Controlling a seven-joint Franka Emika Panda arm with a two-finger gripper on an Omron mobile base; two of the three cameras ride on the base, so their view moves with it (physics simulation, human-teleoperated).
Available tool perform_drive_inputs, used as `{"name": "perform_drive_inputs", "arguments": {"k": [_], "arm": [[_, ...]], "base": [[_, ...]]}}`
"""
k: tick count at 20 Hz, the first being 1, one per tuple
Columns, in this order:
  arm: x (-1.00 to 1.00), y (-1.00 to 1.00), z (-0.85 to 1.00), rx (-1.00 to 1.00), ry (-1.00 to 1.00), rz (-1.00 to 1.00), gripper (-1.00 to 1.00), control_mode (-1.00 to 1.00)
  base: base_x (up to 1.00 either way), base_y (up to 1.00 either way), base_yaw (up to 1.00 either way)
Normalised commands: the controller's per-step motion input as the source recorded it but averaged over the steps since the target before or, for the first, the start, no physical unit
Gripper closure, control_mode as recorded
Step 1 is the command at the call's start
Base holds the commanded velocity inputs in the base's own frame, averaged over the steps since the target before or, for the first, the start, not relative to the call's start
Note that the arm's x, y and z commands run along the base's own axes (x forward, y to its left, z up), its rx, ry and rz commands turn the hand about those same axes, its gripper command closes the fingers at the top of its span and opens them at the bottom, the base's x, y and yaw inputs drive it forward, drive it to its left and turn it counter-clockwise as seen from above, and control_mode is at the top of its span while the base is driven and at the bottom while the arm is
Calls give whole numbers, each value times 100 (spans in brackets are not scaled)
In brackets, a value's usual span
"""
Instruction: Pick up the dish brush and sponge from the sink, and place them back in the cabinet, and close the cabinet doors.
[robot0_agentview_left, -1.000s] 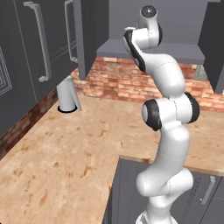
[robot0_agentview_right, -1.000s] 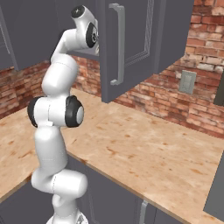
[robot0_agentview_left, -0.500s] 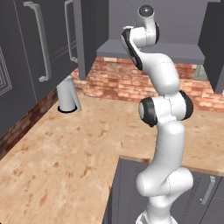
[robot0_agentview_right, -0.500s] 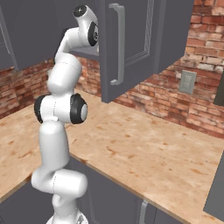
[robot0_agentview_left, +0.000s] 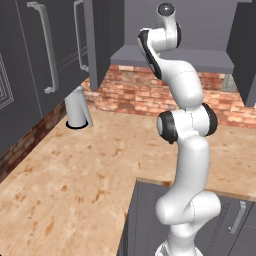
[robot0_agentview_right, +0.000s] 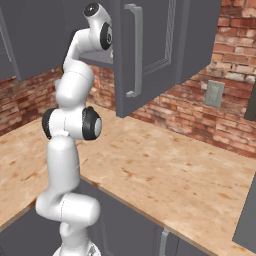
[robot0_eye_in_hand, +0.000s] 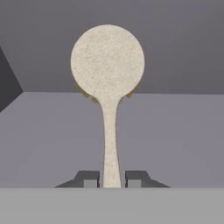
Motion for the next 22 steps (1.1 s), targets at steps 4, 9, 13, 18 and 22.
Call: {"name": "perform_drive_inputs", "arguments": {"k": [4, 9, 13, 18, 22], "arm": [[0, 0, 0, 0, 0, 0, 100, -100], [0, 0, 0, 0, 0, 0, 100, -100], [0, 0, 0, 0, 0, 0, 100, -100], [0, 0, 0, 0, 0, 0, -100, -100], [0, 0, 0, 0, 0, 0, -100, -100]], "base": [[0, 0, 0], [0, 0, 0], [0, 0, 0], [0, 0, 0], [0, 0, 0]]}}
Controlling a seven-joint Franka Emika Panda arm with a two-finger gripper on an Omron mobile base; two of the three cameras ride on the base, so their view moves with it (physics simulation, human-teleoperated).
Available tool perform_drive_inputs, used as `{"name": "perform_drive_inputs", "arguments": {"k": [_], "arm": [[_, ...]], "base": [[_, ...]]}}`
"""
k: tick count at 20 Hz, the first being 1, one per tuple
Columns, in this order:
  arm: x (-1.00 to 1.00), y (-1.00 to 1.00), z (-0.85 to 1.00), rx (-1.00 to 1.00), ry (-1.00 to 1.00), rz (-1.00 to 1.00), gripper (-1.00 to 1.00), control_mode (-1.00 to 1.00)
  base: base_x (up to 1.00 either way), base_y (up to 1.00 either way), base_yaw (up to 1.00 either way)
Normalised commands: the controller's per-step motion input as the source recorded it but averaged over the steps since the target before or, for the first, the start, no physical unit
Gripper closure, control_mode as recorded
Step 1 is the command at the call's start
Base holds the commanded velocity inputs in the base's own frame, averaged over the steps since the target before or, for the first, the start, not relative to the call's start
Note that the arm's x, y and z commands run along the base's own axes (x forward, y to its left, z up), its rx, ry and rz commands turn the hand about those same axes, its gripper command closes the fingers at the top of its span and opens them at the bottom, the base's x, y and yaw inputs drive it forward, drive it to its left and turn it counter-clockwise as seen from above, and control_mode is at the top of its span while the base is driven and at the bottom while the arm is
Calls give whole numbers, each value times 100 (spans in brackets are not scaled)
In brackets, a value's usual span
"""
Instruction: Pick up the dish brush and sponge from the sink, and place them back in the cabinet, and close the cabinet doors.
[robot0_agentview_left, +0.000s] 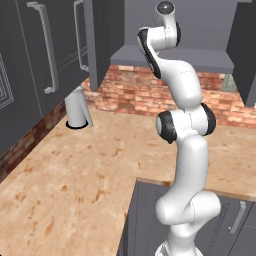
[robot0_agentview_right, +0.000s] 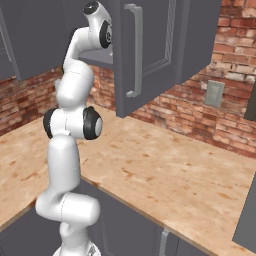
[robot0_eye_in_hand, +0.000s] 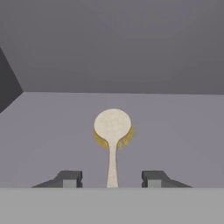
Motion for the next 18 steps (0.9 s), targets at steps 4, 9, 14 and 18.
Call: {"name": "perform_drive_inputs", "arguments": {"k": [4, 9, 14, 18], "arm": [[0, 0, 0, 0, 0, 0, -100, -100], [0, 0, 0, 0, 0, 0, -100, -100], [-3, 0, -14, 0, 0, 0, -100, -100], [-12, 0, -25, 0, 0, 0, -100, -100]], "base": [[0, 0, 0], [0, 0, 0], [0, 0, 0], [0, 0, 0]]}}
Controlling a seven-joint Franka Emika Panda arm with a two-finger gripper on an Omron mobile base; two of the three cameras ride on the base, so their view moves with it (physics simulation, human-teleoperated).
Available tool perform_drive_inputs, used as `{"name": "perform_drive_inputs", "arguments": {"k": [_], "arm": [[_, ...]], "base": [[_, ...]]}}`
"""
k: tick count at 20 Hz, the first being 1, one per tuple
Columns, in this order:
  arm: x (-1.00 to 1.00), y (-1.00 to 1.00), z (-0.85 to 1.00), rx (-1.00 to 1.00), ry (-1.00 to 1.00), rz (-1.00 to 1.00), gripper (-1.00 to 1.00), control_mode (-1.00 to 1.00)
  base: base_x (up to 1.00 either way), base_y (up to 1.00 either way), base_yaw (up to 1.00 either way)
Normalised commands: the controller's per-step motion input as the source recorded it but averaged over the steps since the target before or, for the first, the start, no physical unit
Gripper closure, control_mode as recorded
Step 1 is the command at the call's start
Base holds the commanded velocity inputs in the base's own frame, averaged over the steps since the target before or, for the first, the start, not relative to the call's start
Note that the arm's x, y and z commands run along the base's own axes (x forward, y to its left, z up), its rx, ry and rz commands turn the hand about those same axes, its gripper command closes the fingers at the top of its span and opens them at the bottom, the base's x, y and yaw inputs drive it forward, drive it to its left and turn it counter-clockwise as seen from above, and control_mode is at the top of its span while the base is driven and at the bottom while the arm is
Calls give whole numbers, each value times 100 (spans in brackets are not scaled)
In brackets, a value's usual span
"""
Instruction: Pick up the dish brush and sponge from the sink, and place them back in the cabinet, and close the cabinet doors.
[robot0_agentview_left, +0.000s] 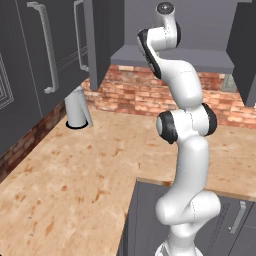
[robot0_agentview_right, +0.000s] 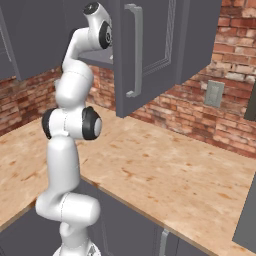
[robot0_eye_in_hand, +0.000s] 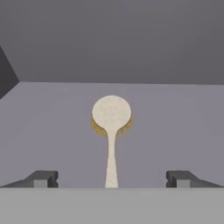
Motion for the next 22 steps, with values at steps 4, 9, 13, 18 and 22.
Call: {"name": "perform_drive_inputs", "arguments": {"k": [4, 9, 13, 18, 22], "arm": [[-24, 0, -13, 0, 0, 0, -100, -100], [-41, 0, -2, 0, 0, 0, -100, -100], [-57, 0, -1, 0, -1, 0, -100, -100], [-66, 5, -23, 0, -3, 0, -100, -100], [-67, 12, -43, 0, -3, 0, -100, -100]], "base": [[0, 0, 0], [0, 0, 0], [0, 0, 0], [0, 0, 0], [0, 0, 0]]}}
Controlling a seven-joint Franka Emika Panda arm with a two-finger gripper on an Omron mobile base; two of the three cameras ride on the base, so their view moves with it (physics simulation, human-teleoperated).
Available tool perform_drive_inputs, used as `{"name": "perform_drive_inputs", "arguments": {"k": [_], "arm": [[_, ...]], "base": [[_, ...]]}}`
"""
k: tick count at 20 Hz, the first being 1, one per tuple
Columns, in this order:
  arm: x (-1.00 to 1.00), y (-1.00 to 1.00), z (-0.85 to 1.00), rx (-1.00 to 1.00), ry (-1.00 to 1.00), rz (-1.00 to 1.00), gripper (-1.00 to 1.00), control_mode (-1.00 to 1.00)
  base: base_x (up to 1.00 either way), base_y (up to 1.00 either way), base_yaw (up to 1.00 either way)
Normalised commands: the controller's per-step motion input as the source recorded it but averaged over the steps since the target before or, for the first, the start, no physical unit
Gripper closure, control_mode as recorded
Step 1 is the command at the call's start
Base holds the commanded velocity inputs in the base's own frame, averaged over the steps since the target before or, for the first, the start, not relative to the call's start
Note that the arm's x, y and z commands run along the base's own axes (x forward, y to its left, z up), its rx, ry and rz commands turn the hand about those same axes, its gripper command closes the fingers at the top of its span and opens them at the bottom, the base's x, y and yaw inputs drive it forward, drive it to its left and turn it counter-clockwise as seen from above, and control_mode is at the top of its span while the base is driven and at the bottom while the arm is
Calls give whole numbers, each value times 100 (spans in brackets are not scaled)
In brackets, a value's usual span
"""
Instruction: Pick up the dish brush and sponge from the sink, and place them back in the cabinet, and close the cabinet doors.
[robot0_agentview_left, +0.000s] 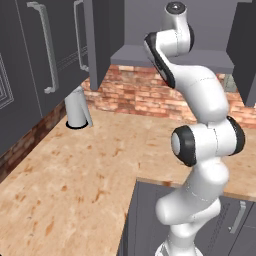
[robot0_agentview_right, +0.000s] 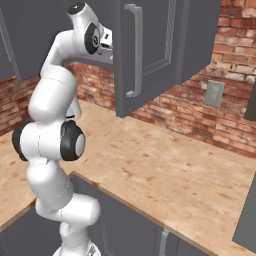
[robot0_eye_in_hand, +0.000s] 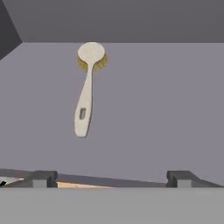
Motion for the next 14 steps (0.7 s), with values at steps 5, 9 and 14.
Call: {"name": "perform_drive_inputs", "arguments": {"k": [5, 9, 14], "arm": [[-72, 7, -34, 0, -7, 0, -100, -100], [-79, 0, -4, 0, -12, 0, -100, -100], [-90, 0, 0, 0, -5, 0, -100, -100]], "base": [[0, 0, 0], [0, 0, 0], [0, 0, 0]]}}
